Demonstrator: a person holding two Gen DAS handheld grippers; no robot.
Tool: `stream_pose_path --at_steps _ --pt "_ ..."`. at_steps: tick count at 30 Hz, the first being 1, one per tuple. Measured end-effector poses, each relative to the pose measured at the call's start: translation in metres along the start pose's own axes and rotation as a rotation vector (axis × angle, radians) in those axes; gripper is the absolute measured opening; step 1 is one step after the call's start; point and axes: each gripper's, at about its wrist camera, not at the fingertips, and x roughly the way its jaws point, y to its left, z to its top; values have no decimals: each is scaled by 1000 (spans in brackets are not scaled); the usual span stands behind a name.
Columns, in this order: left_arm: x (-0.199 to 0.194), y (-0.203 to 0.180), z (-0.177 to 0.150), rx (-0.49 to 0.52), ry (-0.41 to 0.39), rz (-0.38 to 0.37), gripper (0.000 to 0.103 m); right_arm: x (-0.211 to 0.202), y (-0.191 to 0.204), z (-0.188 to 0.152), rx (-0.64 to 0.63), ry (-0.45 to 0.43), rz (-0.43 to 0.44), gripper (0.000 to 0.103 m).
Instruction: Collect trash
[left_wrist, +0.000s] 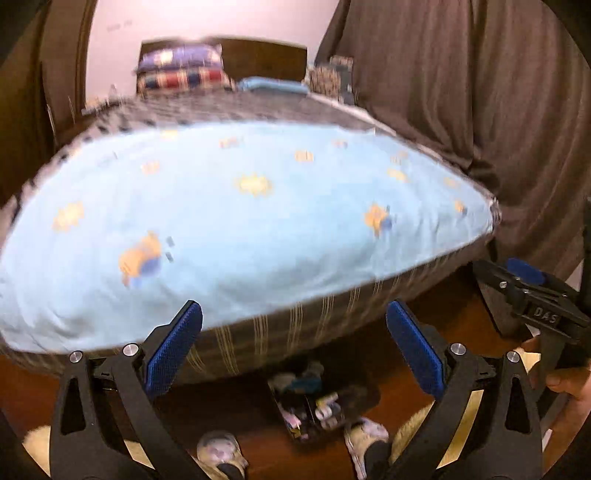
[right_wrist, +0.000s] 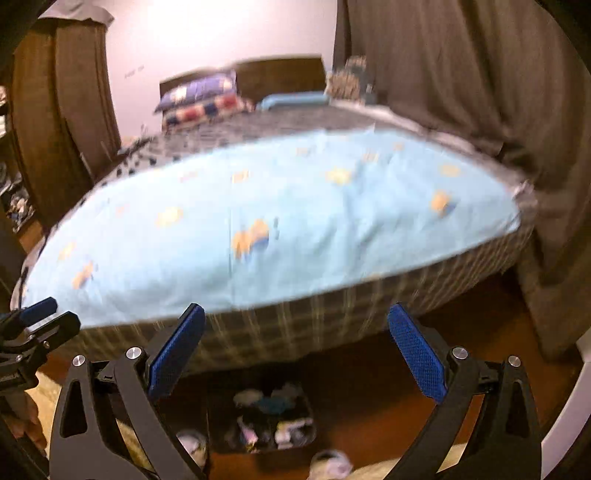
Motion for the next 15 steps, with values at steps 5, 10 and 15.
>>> stream_pose_path --at_steps 5,10,15 --pt "-29 -3 18 2 -90 17 95 -36 -1 17 7 -103 -50 100" --pt "-46 -7 28 11 -131 19 95 -61 1 24 7 -185 -82 100" --pt "-62 -8 34 6 -193 39 95 -78 3 28 11 -248 -105 100"
